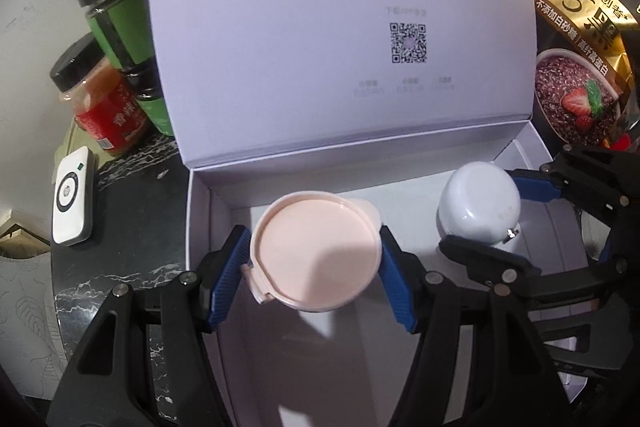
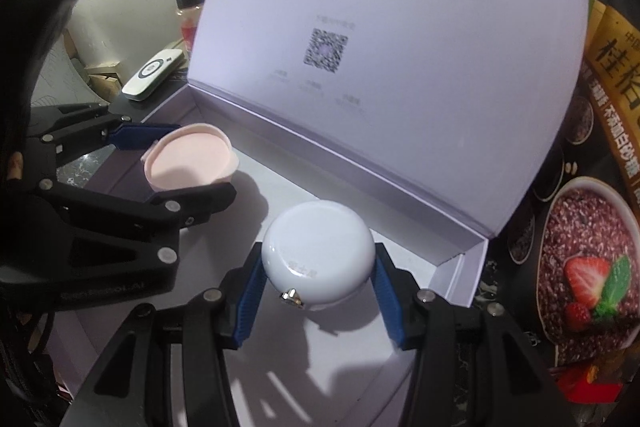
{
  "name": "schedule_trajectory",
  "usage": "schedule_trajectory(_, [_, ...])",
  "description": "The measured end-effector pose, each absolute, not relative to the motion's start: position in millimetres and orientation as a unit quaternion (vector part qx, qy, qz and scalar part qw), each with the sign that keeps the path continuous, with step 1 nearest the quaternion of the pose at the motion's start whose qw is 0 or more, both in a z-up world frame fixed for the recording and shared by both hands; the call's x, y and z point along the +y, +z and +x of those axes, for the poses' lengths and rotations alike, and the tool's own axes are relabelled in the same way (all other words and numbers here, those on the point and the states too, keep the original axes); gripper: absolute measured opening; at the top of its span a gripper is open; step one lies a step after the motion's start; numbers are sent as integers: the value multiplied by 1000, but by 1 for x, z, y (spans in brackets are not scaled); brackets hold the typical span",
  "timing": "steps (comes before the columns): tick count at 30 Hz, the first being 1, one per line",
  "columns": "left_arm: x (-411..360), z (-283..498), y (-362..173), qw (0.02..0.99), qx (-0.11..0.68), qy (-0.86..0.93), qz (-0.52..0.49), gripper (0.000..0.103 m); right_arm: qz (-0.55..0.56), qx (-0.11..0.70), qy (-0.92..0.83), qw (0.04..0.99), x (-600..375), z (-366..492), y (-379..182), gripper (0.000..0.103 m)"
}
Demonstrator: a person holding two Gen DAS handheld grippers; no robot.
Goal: Organize objects
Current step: 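Lower both items into the box and open both tools to release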
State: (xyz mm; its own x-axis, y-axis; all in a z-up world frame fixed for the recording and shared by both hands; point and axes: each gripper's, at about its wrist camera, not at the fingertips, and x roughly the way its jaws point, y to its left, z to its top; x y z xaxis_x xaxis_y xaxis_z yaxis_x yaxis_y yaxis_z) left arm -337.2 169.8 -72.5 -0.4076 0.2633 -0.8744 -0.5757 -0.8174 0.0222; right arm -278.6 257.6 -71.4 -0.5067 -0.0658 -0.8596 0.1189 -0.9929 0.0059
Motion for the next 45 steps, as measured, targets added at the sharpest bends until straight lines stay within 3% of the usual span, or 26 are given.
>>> schedule_trajectory(14, [175, -343, -77, 252, 164, 817, -491, 62, 496, 44, -866, 45, 254, -286, -75, 52])
schedule_trajectory(17, [176, -344, -77, 249, 166, 817, -492, 62, 494, 45, -867, 40, 254, -287, -74, 63])
schedule_trajectory(21, [180, -344, -80, 245, 175, 816, -493, 63, 496, 48, -866, 41, 253, -287, -74, 66])
schedule_trajectory(45, [173, -340, -64, 228, 150, 833, -481, 63, 491, 42, -870, 14, 260, -268, -51, 67])
